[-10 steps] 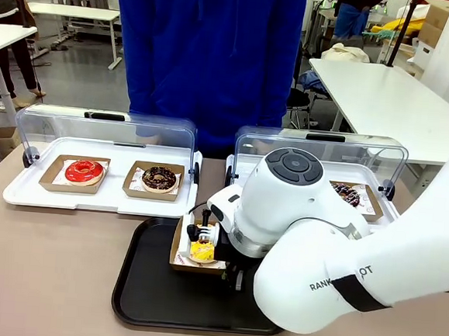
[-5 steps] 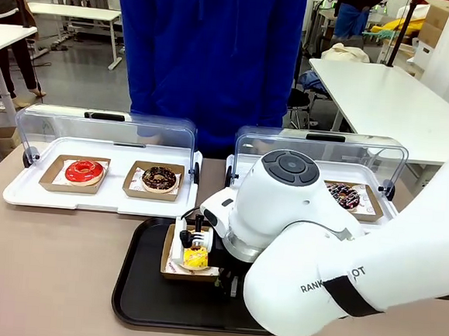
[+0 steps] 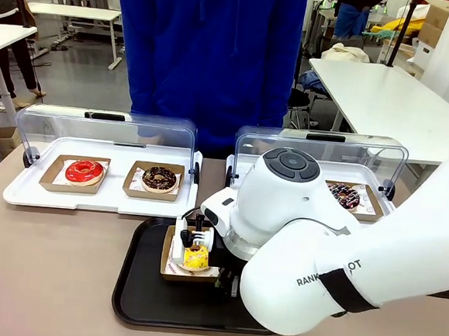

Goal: Move the third donut from the left to the tray.
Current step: Pick up the Paper togo box containing the Donut indicated by the person and place it on the Handle tray.

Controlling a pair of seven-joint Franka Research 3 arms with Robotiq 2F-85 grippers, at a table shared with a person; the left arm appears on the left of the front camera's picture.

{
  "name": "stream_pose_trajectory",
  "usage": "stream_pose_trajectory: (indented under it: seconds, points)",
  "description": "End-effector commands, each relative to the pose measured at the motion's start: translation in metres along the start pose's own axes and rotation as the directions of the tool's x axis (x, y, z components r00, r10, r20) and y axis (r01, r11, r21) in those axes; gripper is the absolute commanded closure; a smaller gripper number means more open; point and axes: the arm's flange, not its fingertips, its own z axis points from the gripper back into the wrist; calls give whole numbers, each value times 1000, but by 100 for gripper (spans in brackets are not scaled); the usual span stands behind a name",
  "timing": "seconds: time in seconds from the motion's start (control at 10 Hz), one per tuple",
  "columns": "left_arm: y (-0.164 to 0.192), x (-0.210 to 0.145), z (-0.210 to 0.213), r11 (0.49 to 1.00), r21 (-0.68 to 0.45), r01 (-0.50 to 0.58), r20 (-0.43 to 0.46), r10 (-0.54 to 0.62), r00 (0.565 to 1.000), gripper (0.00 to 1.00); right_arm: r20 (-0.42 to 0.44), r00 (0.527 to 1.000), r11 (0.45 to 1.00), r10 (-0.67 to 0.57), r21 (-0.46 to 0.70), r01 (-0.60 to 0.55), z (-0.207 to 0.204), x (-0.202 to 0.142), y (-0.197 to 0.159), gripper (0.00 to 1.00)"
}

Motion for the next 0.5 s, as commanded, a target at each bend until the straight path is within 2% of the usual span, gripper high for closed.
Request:
stream_pose_trajectory:
  seconds: [0.0,0.1,0.3,0.4]
  points:
    - [0,3,0,1000,0,20,24,-20,1000,0,10,1000,999,1,35,-2,16,-56,49,14]
    - [0,3,0,1000,0,20,24,-20,1000,0,9,1000,1000,-4,29,3,20,-54,49,0]
    - [0,3,0,1000,0,20,24,-20,1000,0,-5,1000,1000,-12,2,12,37,-49,49,0]
    - [0,3,0,1000,0,20,24,-20,1000,0,-14,1000,1000,-16,-21,16,47,-45,50,7]
